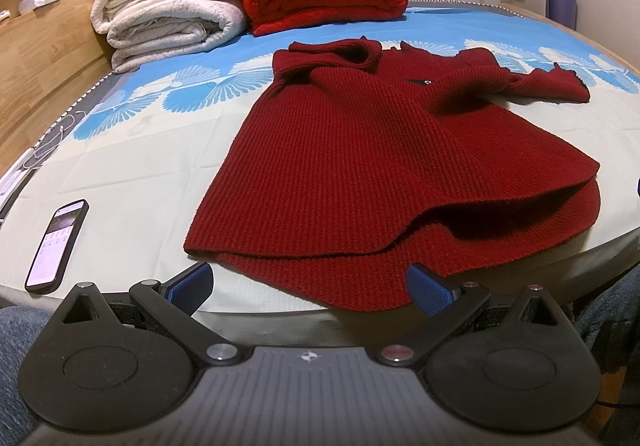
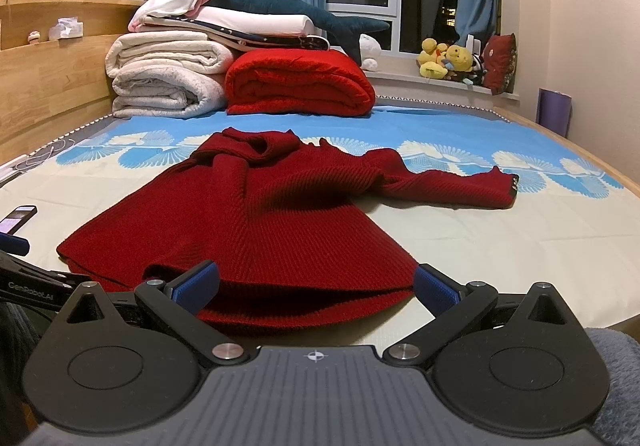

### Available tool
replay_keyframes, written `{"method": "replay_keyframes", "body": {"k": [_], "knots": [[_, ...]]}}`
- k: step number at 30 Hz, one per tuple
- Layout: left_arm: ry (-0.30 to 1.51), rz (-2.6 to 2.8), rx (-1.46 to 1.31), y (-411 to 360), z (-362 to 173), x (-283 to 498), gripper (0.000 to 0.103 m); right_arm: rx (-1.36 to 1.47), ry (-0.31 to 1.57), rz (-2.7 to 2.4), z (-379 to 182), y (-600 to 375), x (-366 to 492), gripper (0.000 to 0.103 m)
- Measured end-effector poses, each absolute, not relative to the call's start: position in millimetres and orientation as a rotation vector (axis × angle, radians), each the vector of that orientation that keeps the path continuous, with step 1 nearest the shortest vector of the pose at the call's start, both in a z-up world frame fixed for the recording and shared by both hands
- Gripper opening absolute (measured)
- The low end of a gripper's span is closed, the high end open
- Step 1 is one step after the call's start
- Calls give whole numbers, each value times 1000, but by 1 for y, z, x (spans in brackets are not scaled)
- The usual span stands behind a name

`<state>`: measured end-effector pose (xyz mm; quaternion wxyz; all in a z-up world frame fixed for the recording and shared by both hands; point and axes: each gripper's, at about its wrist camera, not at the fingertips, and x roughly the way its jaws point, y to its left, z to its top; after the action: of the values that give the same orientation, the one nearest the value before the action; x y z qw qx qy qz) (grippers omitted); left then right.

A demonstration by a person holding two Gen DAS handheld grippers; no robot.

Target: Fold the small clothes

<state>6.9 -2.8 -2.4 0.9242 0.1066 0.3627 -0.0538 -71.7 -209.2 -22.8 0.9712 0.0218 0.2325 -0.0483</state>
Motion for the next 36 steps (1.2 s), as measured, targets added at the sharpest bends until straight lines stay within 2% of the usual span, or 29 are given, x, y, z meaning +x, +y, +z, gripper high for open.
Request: {"method": "replay_keyframes", "body": {"k": [5,13,19,22,28,36], "knots": [[751,-123,174,5,2,12,103,102,490,-105,-17,-219,-66,102],[758,-124,106,18,29,55,103,392,538,-128,1,-269,-11,102],[776,-1,56,31,35,142,103,668,629,-134,-12,-311,83,102],[785,37,22,35,32,196,103,725,657,-205,-31,-332,137,102],[775,53,46,19,20,310,103,1010,802,-286,-86,-374,229,102],[872,93,56,6,-40,428,100,774,816,-232,-104,-367,298,102]]}}
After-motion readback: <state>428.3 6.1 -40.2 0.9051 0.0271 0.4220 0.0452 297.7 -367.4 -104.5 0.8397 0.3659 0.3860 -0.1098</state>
